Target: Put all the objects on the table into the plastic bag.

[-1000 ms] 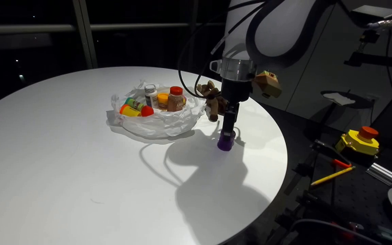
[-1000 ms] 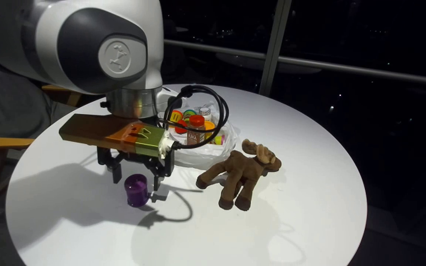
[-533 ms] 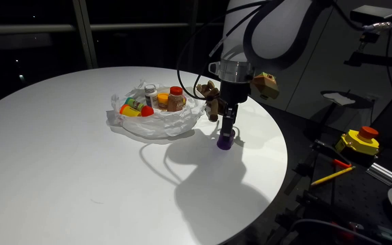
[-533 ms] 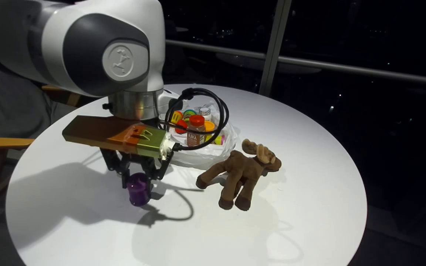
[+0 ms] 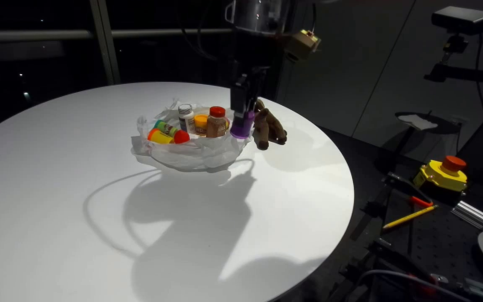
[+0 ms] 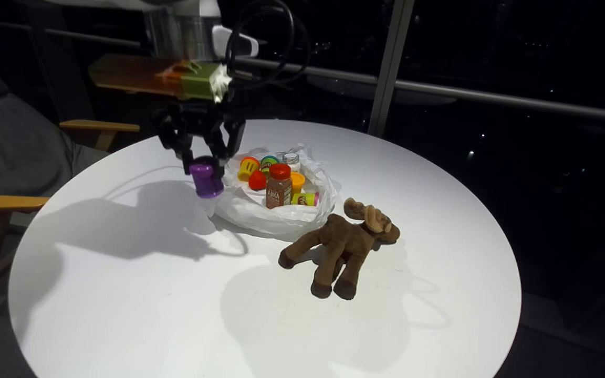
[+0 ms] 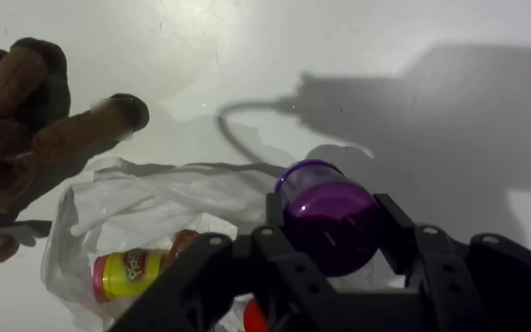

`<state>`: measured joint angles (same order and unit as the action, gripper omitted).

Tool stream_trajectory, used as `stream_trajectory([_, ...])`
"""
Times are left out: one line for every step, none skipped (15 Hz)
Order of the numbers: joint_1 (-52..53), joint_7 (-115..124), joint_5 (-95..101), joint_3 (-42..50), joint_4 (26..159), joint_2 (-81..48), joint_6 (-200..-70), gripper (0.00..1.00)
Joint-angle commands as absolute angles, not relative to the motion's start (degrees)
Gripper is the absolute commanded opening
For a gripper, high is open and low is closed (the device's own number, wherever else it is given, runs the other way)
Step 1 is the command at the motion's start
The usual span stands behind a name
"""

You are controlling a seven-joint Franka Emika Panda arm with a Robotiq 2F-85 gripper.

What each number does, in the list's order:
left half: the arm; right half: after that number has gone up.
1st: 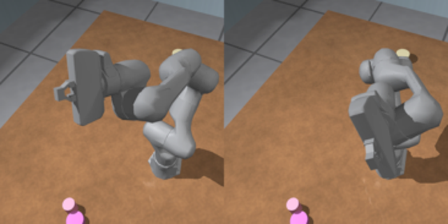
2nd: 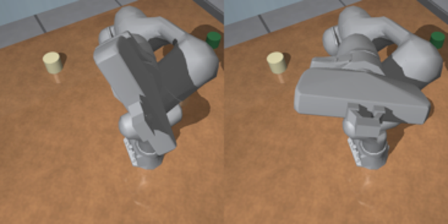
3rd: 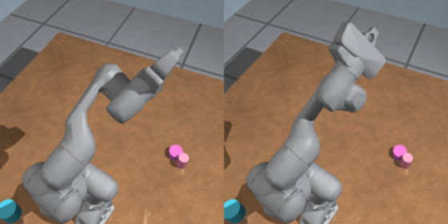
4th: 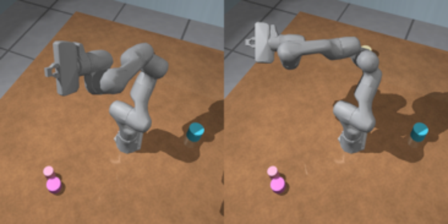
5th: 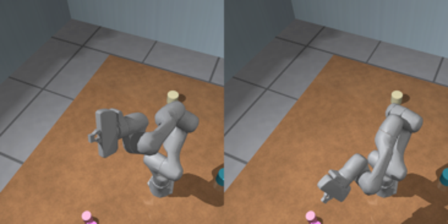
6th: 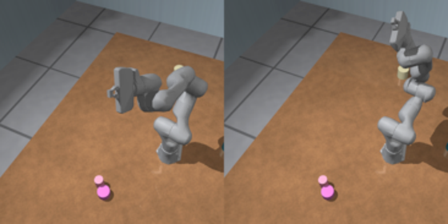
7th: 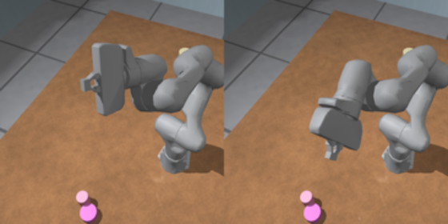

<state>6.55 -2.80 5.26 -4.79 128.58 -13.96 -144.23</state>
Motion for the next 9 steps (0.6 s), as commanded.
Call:
stream_trajectory([7.61, -0.95, 6.21, -4.92, 116.33, -18.72, -138.64, 0.26])
stream_trajectory([7.74, -0.93, 6.56, -4.74, 113.29, -20.57, -138.04, 0.26])
stream_trajectory([7.84, -0.88, 7.77, -4.18, 110.32, -22.97, -138.20, 0.26])
stream_trajectory([7.78, -1.16, 8.32, -3.80, 107.64, -25.14, -138.22, 0.26])
stream_trajectory([7.76, -1.21, 8.60, -3.40, 104.77, -27.59, -137.93, 0.26])
stream_trajectory([7.68, -1.23, 8.71, -2.89, 102.10, -30.07, -137.91, 0.26])
stream_trajectory([7.63, -1.40, 8.41, -2.70, 99.48, -32.23, -137.11, 0.26])
stream_trajectory([7.61, -1.63, 8.11, -2.59, 97.31, -34.12, -136.73, 0.26])
stream_trajectory([7.63, -1.76, 7.97, -2.40, 94.97, -36.10, -136.24, 0.26])
